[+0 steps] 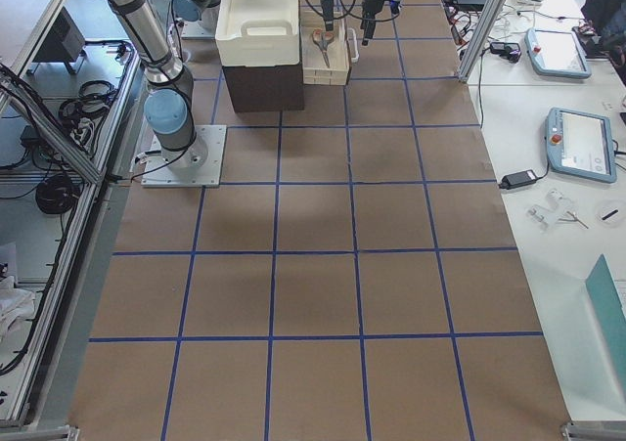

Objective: Put scissors in drawer and close it
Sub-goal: 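Lower the left gripper to the drawer front near the handle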

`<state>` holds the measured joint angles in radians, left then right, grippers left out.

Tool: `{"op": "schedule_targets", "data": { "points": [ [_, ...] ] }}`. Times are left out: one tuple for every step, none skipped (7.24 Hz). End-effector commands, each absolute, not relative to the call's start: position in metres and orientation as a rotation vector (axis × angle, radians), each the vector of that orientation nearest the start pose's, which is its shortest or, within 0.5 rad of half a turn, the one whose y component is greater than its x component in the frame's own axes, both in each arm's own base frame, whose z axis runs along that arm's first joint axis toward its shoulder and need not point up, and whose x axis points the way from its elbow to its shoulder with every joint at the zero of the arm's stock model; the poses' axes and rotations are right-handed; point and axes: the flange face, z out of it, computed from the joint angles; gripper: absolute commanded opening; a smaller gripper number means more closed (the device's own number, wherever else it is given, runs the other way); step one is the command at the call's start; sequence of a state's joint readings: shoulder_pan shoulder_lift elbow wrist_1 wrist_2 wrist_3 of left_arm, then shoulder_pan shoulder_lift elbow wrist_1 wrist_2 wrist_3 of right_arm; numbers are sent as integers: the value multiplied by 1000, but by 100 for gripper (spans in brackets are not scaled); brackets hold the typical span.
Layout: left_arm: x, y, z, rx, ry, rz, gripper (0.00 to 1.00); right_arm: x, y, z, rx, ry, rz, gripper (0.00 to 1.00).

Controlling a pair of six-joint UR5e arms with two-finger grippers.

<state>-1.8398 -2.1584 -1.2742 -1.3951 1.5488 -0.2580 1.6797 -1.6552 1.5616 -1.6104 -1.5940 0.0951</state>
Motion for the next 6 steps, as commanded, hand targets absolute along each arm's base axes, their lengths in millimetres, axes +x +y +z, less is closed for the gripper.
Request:
{"op": "schedule_targets", "data": {
  "points": [
    [-321,-630,277,32,3102,229,100,181,-450,537,-19,3144,-213,100],
    [-319,-622,275,32,3095,248,100,181,-450,537,-20,3141,-212,100],
    [-319,-620,270,32,3096,264,100,182,-449,537,-22,3142,-210,100],
    [-319,-619,273,31,3100,261,100,181,-450,537,-19,3142,-212,100],
    [-320,-618,275,33,3103,261,100,181,-450,537,-20,3141,-212,100],
    [-320,-617,277,33,3102,258,100,181,-450,537,-20,3139,-214,100]
  ]
}}
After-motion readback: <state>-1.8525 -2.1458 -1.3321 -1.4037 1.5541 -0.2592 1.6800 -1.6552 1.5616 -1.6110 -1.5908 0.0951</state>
